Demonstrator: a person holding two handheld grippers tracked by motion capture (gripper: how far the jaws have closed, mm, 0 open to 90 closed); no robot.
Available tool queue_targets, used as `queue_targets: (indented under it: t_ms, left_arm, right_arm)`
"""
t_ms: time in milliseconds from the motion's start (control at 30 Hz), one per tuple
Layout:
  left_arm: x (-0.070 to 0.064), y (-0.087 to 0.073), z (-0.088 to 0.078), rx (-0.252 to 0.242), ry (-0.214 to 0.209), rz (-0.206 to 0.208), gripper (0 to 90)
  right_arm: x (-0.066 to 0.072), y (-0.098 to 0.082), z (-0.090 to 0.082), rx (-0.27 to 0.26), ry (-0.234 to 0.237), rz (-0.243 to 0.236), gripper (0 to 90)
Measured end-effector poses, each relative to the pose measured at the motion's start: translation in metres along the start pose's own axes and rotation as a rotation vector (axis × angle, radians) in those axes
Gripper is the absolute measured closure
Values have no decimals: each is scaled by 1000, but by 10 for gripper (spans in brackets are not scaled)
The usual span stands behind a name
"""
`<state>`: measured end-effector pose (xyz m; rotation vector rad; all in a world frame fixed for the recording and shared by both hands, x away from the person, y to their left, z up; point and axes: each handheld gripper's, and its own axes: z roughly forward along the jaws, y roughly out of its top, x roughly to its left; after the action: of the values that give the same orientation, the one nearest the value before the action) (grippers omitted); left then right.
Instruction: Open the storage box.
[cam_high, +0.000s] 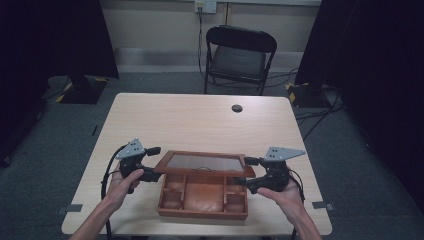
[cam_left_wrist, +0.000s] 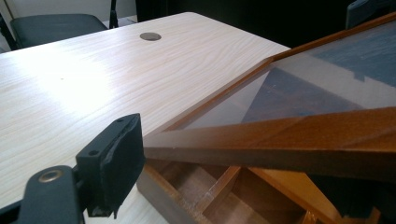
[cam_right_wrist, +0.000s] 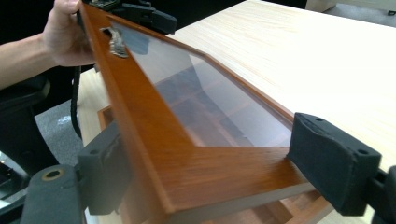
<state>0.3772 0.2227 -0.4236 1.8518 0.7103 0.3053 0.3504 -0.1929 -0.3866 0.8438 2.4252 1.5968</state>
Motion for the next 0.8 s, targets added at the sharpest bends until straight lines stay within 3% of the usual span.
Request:
queue_targets:
  t_ms: [233,433,800]
  left_arm:
    - [0,3,3,-10,2,-1,172]
    - [3,12,5,-13,-2,11,181]
    - [5,15,13,-50,-17,-17,228]
  right_arm:
    - [-7,1,4,-13,-4,15,221]
    - [-13,5,4,-65,0,20,352]
    - [-23,11,14,-67,-3,50,373]
